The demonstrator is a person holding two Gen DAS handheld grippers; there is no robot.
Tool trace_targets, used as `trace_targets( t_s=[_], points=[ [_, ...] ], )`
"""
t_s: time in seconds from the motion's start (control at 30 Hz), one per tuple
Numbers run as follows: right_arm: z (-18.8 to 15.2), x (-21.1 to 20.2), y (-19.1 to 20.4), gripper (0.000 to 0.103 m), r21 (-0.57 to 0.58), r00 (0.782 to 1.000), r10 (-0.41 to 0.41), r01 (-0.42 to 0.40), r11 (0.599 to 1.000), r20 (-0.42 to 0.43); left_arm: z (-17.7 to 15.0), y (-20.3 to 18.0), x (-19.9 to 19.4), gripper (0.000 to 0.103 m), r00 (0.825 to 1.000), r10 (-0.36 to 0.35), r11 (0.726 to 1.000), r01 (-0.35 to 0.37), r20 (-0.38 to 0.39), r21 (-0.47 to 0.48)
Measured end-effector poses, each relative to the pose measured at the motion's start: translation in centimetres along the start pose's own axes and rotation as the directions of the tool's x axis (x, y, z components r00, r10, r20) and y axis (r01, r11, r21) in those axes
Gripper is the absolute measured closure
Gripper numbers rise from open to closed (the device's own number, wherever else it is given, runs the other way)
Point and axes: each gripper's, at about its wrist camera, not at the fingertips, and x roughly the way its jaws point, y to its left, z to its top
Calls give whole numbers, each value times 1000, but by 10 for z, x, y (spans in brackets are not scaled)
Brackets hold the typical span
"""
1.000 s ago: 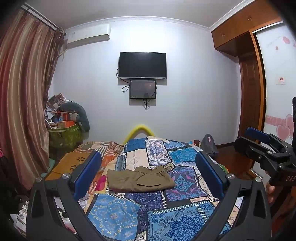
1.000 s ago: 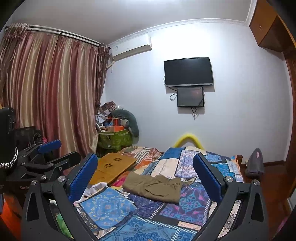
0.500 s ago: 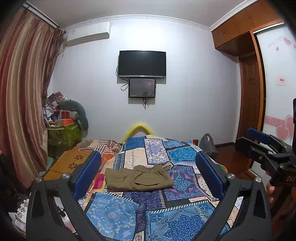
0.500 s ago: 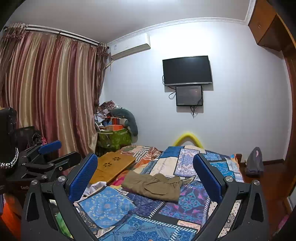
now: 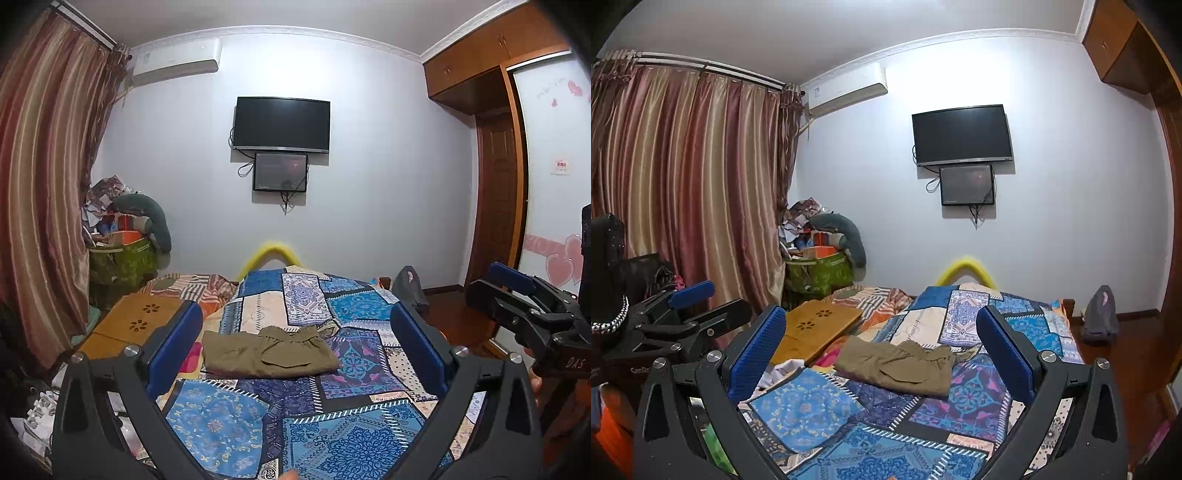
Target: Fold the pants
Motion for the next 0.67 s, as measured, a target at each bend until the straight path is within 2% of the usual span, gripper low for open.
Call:
trace_targets(
  t_s=[0.67],
  points=[
    [-4,6,-3,0,-1,1000,8,-8,1000,-10,-4,3,12,0,999,-12,1000,12,-31,-12]
  ],
)
